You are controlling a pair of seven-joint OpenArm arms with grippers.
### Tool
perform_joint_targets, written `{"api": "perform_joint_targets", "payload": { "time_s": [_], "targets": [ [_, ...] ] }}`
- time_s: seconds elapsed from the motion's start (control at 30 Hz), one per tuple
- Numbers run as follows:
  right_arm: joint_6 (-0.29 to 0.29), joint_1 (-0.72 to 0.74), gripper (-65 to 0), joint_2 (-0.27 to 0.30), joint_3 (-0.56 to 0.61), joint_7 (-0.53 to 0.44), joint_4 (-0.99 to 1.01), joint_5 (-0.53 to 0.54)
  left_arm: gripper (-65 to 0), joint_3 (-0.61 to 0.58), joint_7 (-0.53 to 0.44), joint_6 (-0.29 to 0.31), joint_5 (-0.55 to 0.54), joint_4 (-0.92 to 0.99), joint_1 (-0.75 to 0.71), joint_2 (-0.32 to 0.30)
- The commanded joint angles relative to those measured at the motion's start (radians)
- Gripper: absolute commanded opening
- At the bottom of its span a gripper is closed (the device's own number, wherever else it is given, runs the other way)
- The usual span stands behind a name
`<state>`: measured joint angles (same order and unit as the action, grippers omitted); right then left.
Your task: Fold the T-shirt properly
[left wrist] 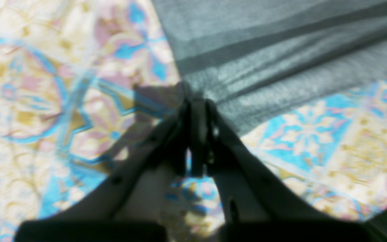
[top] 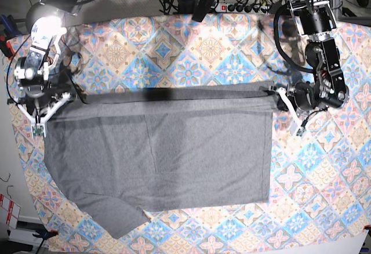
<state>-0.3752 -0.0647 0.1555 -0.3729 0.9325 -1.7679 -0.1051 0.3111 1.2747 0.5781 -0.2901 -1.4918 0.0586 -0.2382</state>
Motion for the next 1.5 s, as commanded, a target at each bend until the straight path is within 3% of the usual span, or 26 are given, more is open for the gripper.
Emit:
{"api": "perform_joint_targets", "payload": {
  "time_s": [0.0, 0.23, 0.4, 0.67, 1.0, 1.17, 1.33, 1.47],
  "targets": [
    [0.015, 0.035, -64.1, 0.022, -0.005, -0.014, 0.007, -0.020, -65.0, 0.004, -0.011, -0.004, 0.016, 0.000, 0.037, -0.014],
    [0.015, 0.118, -64.3, 0.056, 0.074, -0.019, 0.147, -0.021, -65.0, 0.007, -0.017, -0.004, 0.079, 0.125, 0.125, -0.014],
    [0.015, 0.197, -64.1, 0.068, 0.125, -0.016, 0.225, -0.031, -65.0, 0.006, -0.088, -0.004, 0.081, 0.198, 0.139, -0.014],
    [0.015, 0.332, -64.3, 0.077, 0.320, -0.036, 0.383, -0.311, -65.0, 0.003, -0.109, -0.004, 0.081, 0.204, 0.134, -0.014],
    [0.018, 0.400, -64.3, 0.075, 0.486, -0.155, 0.481, -0.466, -65.0, 0.001, -0.109, -0.004, 0.081, 0.205, 0.134, -0.013],
    [0.020, 0.408, -64.3, 0.075, 0.496, -0.235, 0.540, -0.493, -65.0, 0.001, -0.111, -0.005, 0.082, 0.205, 0.139, -0.002],
    [0.020, 0.408, -64.1, 0.057, 0.498, -0.333, 0.603, -0.603, -65.0, 0.000, -0.145, -0.007, 0.084, 0.222, 0.159, 0.001],
    [0.020, 0.408, -64.3, 0.036, 0.498, -0.416, 0.638, -0.701, -65.0, -0.002, -0.214, -0.059, 0.082, 0.374, 0.214, 0.001]
  ]
}}
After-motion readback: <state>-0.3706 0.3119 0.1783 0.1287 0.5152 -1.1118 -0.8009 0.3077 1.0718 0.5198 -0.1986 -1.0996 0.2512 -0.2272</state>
